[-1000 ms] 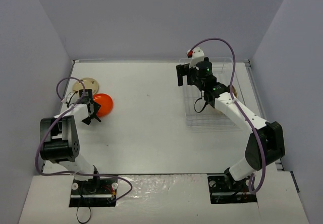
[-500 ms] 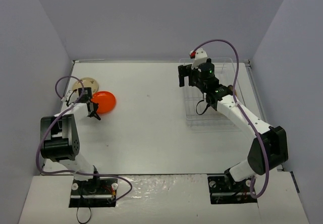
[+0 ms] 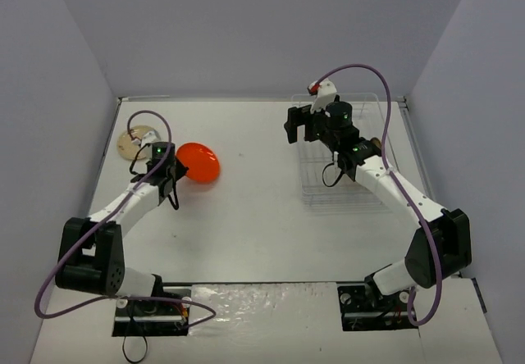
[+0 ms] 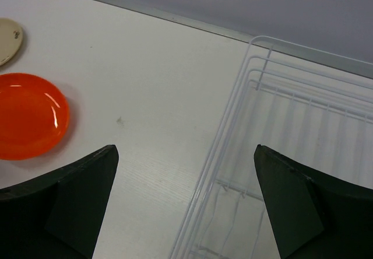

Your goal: Load the plates into the dish rack

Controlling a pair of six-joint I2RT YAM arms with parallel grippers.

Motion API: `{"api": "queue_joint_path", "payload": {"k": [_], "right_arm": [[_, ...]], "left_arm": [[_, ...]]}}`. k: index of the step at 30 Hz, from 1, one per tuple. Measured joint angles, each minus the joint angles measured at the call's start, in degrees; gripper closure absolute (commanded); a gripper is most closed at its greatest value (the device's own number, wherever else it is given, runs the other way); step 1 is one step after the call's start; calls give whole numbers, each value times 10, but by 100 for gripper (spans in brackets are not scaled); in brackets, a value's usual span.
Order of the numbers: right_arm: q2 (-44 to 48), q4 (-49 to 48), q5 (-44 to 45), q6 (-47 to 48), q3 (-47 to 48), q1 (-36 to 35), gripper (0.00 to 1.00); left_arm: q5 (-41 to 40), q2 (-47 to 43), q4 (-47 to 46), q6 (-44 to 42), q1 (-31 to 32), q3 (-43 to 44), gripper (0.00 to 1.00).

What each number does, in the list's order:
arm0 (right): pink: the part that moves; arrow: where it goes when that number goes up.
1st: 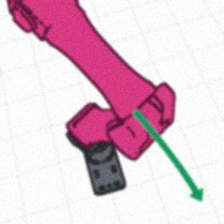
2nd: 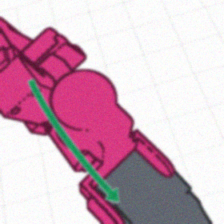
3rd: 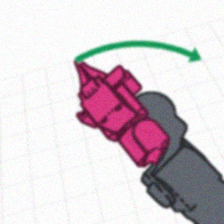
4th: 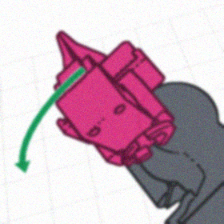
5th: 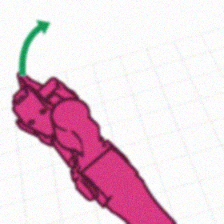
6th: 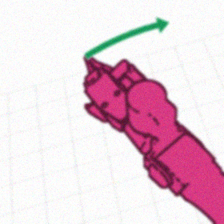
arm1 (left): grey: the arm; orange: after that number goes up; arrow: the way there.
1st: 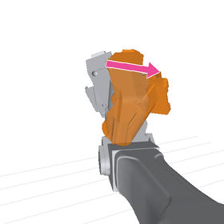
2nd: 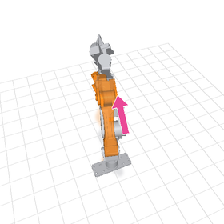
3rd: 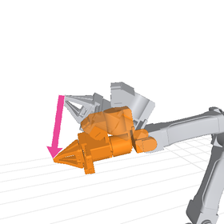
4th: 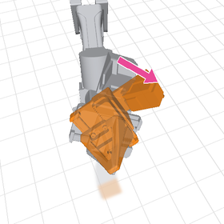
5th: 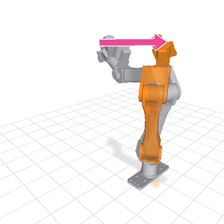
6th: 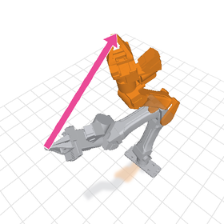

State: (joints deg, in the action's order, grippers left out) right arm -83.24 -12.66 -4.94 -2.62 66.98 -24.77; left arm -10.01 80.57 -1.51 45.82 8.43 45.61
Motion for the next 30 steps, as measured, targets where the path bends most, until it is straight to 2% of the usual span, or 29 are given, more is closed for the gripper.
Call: {"api": "queue_joint_path", "payload": {"k": [5, 12, 18, 19, 20, 22, 23, 27, 28, 29, 30], "right_arm": [[-3, 1, -99, 10, 0, 0, 0], [-65, 31, -257, 61, 24, -16, 1], [-125, 63, -318, 88, 51, -33, 14], [-131, 67, -322, 90, 55, -35, 21], [-136, 70, -323, 91, 57, -37, 37], [-142, 74, -328, 90, 59, -37, 48], [-143, 77, -333, 90, 60, -38, 59], [-141, 78, -352, 86, 61, -38, 87], [-139, 79, -359, 85, 61, -38, 96], [-136, 81, -366, 85, 61, -38, 100], [-131, 86, -373, 86, 61, -40, 100]], "left_arm": [[39, -50, -83, -79, 82, -24, 100], [125, -81, -159, -161, 123, -31, 100], [210, -111, -199, -213, 160, -36, 100], [224, -117, -206, -219, 166, -40, 100], [237, -123, -212, -226, 172, -43, 100], [251, -132, -219, -237, 183, -49, 100], [252, -134, -219, -243, 186, -51, 100], [236, -135, -212, -264, 187, -52, 100], [228, -135, -209, -267, 185, -52, 97], [215, -134, -205, -273, 184, -52, 89], [205, -133, -203, -275, 182, -51, 84]]}}
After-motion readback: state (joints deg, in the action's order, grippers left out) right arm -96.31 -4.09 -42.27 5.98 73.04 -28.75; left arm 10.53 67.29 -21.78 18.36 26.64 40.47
